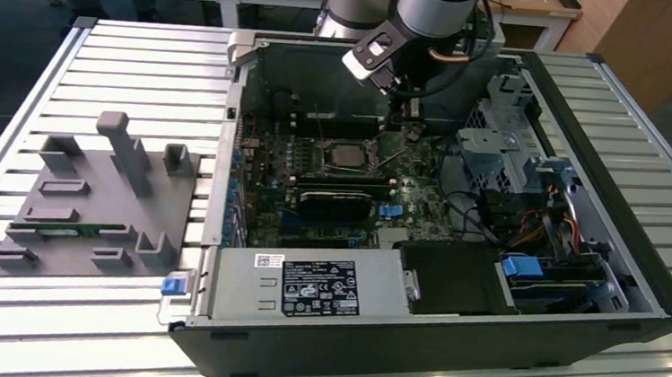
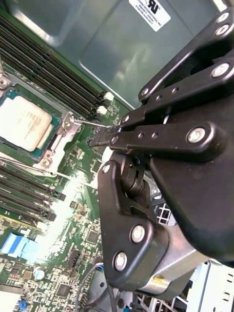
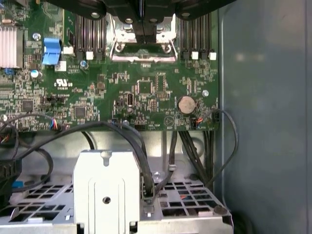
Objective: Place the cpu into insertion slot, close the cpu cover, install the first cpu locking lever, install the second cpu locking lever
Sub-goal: 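Close the cpu cover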
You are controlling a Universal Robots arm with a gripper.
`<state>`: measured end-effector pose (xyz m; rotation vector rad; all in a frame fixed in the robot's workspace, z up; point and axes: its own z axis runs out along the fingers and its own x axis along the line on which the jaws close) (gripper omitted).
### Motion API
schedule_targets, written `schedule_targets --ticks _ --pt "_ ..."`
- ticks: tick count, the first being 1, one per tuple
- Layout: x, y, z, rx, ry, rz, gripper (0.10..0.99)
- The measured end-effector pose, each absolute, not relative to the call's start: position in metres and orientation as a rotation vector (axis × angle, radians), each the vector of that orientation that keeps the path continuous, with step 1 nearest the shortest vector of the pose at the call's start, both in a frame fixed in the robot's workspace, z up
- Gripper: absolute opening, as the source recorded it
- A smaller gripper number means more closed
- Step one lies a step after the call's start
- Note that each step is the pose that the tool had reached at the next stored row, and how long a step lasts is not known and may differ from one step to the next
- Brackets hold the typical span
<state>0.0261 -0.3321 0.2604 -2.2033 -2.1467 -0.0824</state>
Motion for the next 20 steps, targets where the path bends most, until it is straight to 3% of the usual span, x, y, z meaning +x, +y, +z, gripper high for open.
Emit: schedule_targets --ticks 20 --pt "0.043 -0.332 0.258 -2.208 -2.153 -0.096 0.106"
